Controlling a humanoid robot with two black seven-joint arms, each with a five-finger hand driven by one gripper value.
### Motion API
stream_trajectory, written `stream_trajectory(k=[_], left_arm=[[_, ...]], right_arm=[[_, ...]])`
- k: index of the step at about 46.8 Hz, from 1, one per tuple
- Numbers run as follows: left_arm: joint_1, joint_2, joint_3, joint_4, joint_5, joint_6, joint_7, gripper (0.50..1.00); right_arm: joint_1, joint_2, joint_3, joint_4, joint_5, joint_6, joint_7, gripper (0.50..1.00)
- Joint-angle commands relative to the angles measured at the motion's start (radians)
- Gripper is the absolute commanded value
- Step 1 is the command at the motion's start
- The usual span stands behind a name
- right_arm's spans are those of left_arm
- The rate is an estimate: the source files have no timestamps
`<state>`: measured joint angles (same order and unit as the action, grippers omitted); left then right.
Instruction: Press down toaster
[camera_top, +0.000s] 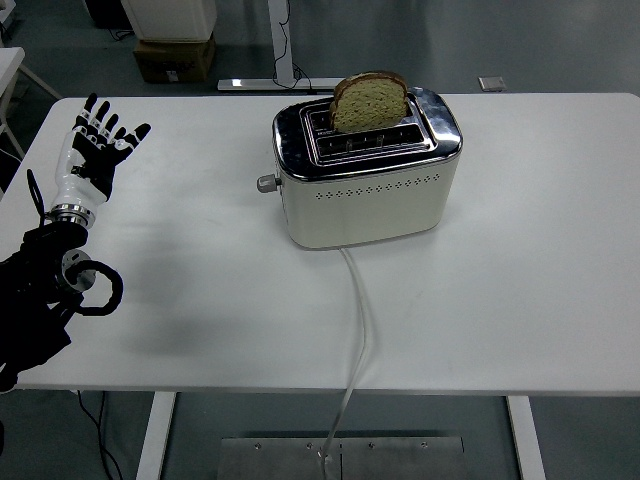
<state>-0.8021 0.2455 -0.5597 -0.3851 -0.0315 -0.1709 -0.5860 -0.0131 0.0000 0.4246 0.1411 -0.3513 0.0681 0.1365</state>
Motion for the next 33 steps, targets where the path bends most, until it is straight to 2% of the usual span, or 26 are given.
stream_trajectory(k=[1,33], left_arm=[[0.0,0.0,0.0,0.0,-0.014,0.001,0.0,1.0],[-0.003,0.006,0.004,-0.001,-0.008,-0.002,0.0,1.0]], right_arm=[[0.001,0.0,0.0,0.0,0.0,0.001,0.0,1.0],[0.001,0.0,0.0,0.0,0.0,-0.001,0.0,1.0]])
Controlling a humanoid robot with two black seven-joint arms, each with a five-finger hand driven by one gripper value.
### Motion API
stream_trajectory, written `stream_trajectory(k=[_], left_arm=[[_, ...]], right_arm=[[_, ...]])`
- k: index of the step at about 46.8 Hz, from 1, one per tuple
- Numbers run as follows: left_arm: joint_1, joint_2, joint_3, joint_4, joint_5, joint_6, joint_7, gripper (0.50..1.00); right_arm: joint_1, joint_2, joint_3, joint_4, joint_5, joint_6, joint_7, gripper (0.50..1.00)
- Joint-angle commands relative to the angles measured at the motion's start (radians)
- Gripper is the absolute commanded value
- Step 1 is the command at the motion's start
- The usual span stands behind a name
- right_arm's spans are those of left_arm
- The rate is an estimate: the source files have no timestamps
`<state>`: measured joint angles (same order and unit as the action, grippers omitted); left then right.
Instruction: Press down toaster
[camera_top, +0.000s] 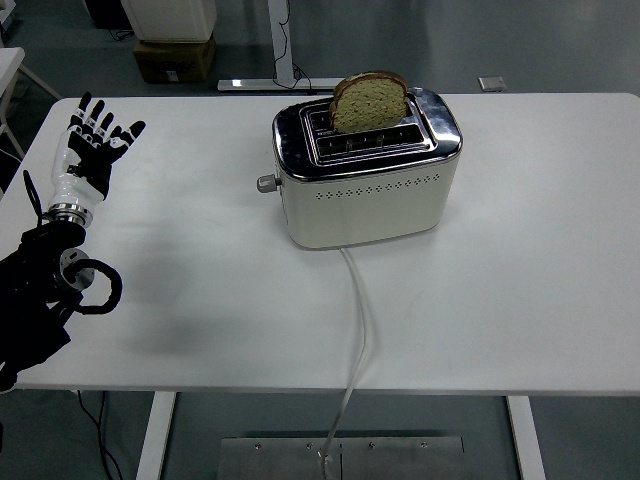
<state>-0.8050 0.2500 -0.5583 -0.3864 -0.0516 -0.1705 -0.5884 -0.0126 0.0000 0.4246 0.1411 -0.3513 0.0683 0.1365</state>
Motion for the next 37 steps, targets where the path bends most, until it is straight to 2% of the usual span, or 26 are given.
stream_trajectory(k=[1,6,12,16,21,28,31,37], left_arm=[[0.0,0.002,0.006,0.0,0.015,-0.004,0.002,1.0],[0.0,0.008,0.021,-0.002,0.058,-0.011,0.004,1.0],[0.003,0.06,0.025,-0.006,0.139,-0.014,0.004,1.0],[0.001,0.069,0.025,-0.006,0.16,-0.017,0.004,1.0],[0.0,0.084,0.026,-0.006,0.202,-0.047,0.004,1.0],[-0.003,0.101,0.051,-0.008,0.291,-0.069,0.004,1.0],[-0.006,0.135,0.061,-0.009,0.358,-0.07,0.005,1.0],[-0.008,0.138,0.063,-0.009,0.453,-0.08,0.013,1.0]], right_arm=[[0.0,0.0,0.0,0.0,0.0,0.001,0.0,1.0],[0.0,0.0,0.0,0.0,0.0,0.001,0.0,1.0],[0.0,0.0,0.0,0.0,0.0,0.001,0.0,1.0],[-0.001,0.0,0.0,0.0,0.0,0.001,0.0,1.0],[0.0,0.0,0.0,0.0,0.0,0.001,0.0,1.0],[0.0,0.0,0.0,0.0,0.0,-0.001,0.0,1.0],[0.0,0.0,0.0,0.0,0.0,-0.001,0.0,1.0],[0.0,0.0,0.0,0.0,0.0,0.001,0.0,1.0]])
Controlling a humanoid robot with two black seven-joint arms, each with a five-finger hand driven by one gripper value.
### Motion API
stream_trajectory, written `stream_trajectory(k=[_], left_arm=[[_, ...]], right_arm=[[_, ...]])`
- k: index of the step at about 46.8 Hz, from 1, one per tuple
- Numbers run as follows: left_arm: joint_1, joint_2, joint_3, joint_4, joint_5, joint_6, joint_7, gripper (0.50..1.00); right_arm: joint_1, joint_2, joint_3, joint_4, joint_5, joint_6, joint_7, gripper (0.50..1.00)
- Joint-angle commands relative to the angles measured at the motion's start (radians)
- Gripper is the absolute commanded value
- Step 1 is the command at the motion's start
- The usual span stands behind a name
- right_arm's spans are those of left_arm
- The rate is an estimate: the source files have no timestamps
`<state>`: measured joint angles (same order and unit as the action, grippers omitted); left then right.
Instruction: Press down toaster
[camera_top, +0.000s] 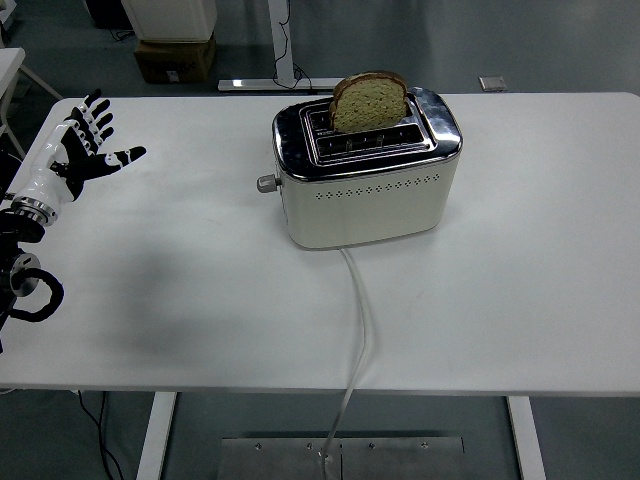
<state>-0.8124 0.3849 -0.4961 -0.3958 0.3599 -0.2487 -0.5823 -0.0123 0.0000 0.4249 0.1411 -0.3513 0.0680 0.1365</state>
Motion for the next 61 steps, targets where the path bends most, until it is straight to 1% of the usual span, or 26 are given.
stream_trajectory(k=[1,5,8,14,19,26,27,29,30,36,37,39,40,43,46,52,61], left_arm=[[-0.002,0.005,0.001,0.0,0.059,-0.001,0.013,1.0],[-0.007,0.017,0.001,0.0,0.103,-0.003,0.042,1.0],[-0.017,0.029,0.001,-0.001,0.12,-0.007,0.05,1.0],[-0.042,0.064,0.001,-0.006,0.168,-0.035,0.05,1.0],[-0.062,0.091,0.001,-0.011,0.224,-0.043,0.05,1.0],[-0.076,0.14,0.001,-0.066,0.295,-0.044,0.05,1.0],[-0.079,0.158,0.001,-0.084,0.335,-0.043,0.05,1.0],[-0.08,0.161,0.001,-0.086,0.35,-0.043,0.05,1.0],[-0.09,0.167,0.001,-0.089,0.396,-0.043,0.048,1.0],[-0.103,0.177,0.001,-0.09,0.479,-0.043,0.048,1.0],[-0.108,0.183,0.001,-0.09,0.528,-0.044,0.048,1.0],[-0.111,0.183,0.001,-0.092,0.542,-0.044,0.048,1.0],[-0.125,0.183,0.001,-0.092,0.582,-0.044,0.048,1.0],[-0.133,0.183,0.001,-0.095,0.622,-0.044,0.048,1.0],[-0.134,0.187,0.001,-0.126,0.66,-0.043,0.048,1.0],[-0.13,0.212,0.001,-0.225,0.715,-0.038,0.048,1.0],[-0.128,0.221,0.001,-0.294,0.786,-0.037,0.047,1.0]], right_arm=[[0.0,0.0,0.0,0.0,0.0,-0.001,0.0,1.0],[0.0,0.0,-0.001,0.0,0.0,0.001,0.0,1.0],[0.0,0.0,0.0,0.0,0.0,0.001,0.0,1.0],[0.0,0.0,0.0,0.0,0.0,0.001,0.0,1.0],[0.0,0.0,0.0,0.0,0.0,-0.001,0.0,1.0],[0.0,0.0,0.0,0.0,0.0,0.001,0.0,1.0],[0.0,0.0,0.0,0.0,0.0,0.001,0.0,1.0],[0.0,0.0,0.0,0.0,0.0,-0.001,0.0,1.0],[0.0,0.0,0.0,0.0,0.0,-0.001,0.0,1.0],[0.0,0.0,0.0,0.0,0.0,-0.001,0.0,1.0],[0.0,0.0,0.0,0.0,0.0,-0.001,0.0,0.998],[0.0,0.0,0.0,0.0,0.0,0.001,0.0,1.0],[0.0,0.0,0.0,0.0,0.0,0.001,0.0,1.0],[0.0,0.0,0.0,0.0,0.0,0.001,0.0,1.0],[0.0,0.0,0.0,0.0,0.0,0.001,0.0,0.998],[0.0,0.0,0.0,0.0,0.0,-0.001,0.0,1.0],[0.0,0.0,0.0,0.0,0.0,-0.001,0.0,1.0]])
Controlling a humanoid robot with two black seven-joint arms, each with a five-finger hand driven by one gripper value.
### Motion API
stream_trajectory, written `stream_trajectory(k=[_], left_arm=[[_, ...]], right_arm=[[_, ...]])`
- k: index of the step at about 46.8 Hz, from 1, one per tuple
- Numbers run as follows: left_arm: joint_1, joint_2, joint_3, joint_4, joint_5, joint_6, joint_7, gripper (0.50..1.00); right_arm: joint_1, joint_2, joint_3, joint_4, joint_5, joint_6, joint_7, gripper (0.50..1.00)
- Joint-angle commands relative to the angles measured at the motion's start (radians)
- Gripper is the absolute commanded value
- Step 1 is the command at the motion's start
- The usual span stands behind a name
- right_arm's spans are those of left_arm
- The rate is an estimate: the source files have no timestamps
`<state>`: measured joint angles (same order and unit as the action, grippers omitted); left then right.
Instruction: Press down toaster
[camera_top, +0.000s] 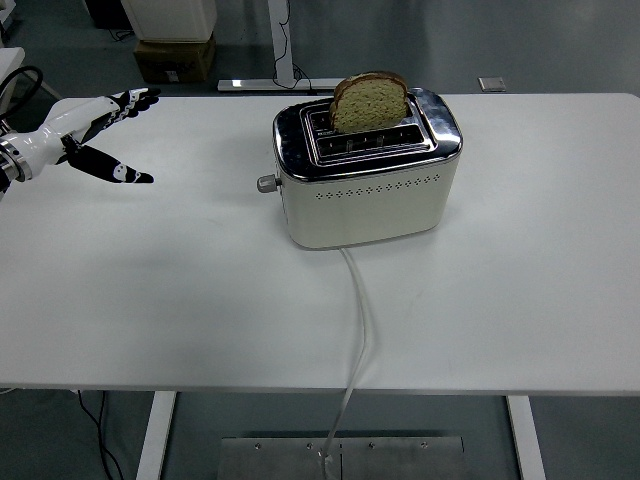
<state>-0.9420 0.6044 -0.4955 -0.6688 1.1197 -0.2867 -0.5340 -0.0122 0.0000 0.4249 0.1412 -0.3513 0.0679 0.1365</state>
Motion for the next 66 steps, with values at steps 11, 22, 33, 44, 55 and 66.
stream_trajectory(k=[11,22,33,44,55,66], left_arm=[[0.015,0.061,0.0,-0.118,0.117,0.006,-0.018,1.0],[0.04,0.117,0.0,-0.196,0.16,0.023,-0.053,1.0],[0.072,0.118,0.0,-0.198,0.238,0.029,-0.077,1.0],[0.072,0.11,0.009,-0.213,0.258,0.03,-0.077,1.0],[0.068,0.098,0.014,-0.222,0.295,0.035,-0.077,1.0],[0.066,0.089,0.017,-0.245,0.308,0.084,-0.077,1.0]], right_arm=[[0.0,0.0,0.0,0.0,0.0,0.001,0.0,1.0],[0.0,0.0,0.0,0.0,0.0,0.0,0.0,1.0],[0.0,0.0,0.0,0.0,0.0,0.001,0.0,1.0],[0.0,0.0,0.0,0.0,0.0,0.001,0.0,1.0],[-0.002,0.0,0.0,0.0,0.0,0.001,0.0,0.998],[0.0,0.0,0.0,0.0,0.0,0.0,0.0,1.0]])
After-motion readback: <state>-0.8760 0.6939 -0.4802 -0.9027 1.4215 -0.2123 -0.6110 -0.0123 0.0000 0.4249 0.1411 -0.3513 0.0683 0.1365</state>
